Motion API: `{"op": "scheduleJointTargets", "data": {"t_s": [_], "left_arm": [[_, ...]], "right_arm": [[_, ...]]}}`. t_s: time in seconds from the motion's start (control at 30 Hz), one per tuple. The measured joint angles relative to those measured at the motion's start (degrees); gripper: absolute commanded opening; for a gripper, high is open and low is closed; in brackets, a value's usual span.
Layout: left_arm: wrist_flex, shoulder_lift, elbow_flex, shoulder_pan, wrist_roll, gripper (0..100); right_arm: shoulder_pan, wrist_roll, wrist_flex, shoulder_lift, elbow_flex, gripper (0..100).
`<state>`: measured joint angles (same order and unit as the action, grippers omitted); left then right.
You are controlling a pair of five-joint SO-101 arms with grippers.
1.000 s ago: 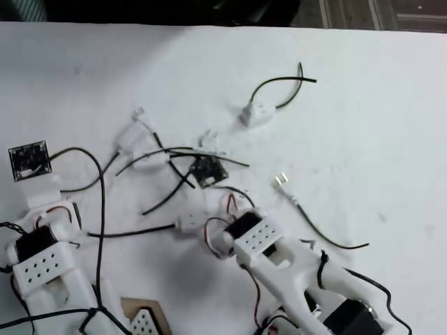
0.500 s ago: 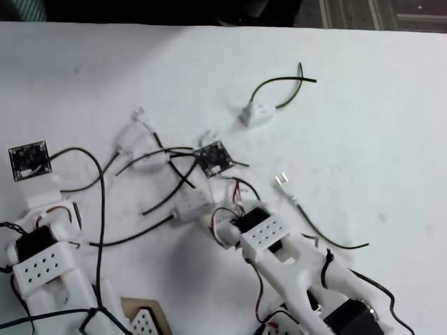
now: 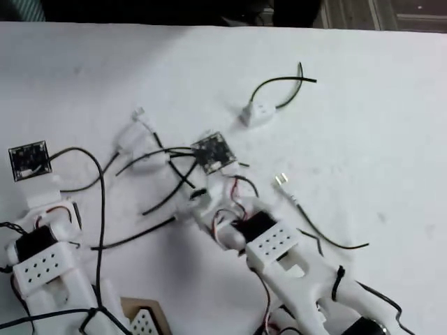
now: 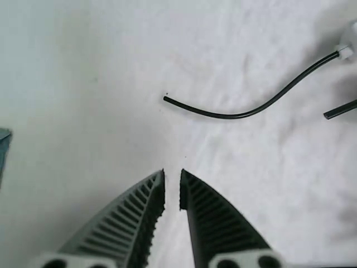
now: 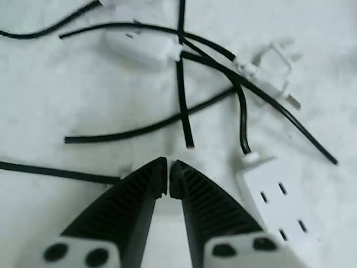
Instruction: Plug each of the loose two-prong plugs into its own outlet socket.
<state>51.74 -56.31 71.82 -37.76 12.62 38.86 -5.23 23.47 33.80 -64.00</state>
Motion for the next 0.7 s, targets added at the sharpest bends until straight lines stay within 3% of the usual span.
{"op": "scheduleJointTargets", "data": {"t_s": [0.27, 0.5, 0.7], "left_arm": [[0.00, 0.00, 0.00, 0.00, 0.00, 7], [0.00, 0.00, 0.00, 0.00, 0.00, 7], [0.00, 0.00, 0.00, 0.00, 0.00, 7]], "right_arm": [[6.77, -5.27, -13.63, -11.34, 0.18, 1.8], [6.86, -5.27, -15.82, -25.32, 5.45, 1.8], [6.95, -5.27, -14.95, -26.37, 6.15, 1.7]]}}
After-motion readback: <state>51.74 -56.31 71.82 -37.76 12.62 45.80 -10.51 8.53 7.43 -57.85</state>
